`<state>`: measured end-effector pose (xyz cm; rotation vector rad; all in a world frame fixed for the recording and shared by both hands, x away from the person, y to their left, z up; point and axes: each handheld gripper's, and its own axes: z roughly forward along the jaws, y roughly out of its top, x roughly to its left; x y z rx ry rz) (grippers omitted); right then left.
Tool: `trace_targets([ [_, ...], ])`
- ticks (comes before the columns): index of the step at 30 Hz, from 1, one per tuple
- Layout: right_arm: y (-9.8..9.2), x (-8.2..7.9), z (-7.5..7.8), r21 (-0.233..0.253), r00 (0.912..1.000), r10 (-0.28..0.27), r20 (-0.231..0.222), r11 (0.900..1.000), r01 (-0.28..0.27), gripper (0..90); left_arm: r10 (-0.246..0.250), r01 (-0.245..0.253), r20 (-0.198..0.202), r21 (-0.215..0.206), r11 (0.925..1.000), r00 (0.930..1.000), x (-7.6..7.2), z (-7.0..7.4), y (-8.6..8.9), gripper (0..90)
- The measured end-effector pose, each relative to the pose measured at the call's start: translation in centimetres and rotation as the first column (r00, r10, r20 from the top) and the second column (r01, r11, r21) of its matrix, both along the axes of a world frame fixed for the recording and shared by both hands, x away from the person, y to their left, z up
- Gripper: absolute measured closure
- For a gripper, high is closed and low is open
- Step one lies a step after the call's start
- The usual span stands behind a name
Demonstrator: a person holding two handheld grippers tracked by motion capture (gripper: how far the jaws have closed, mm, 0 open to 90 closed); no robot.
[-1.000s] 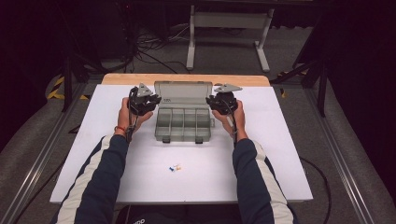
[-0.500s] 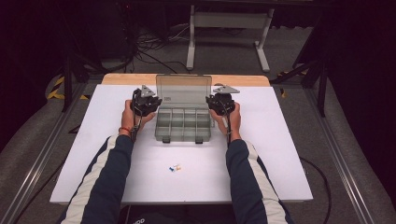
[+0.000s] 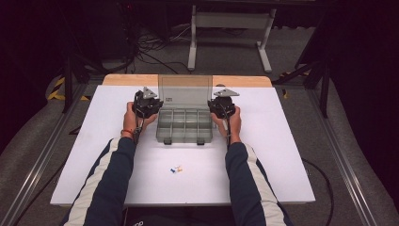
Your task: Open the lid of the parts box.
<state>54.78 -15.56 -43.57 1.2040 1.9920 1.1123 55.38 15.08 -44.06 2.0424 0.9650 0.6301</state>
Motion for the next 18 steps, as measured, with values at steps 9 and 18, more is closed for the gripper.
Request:
trace_targets([
  [9, 0.04, 0.01, -0.25, -0.003, 1.0000, -0.005, -0.005, 1.000, 0.005, 80.0, 0.009, -0.009, -0.009, -0.013, 0.9999, 0.9999, 0.00, -0.29, 0.01, 76.5],
  [18, 0.10, -0.04, -0.52, -0.005, 0.9998, -0.004, -0.017, 1.000, 0.004, 78.5, 0.016, -0.016, -0.003, -0.009, 0.9998, 0.9999, -0.02, -0.34, -0.04, 76.0],
])
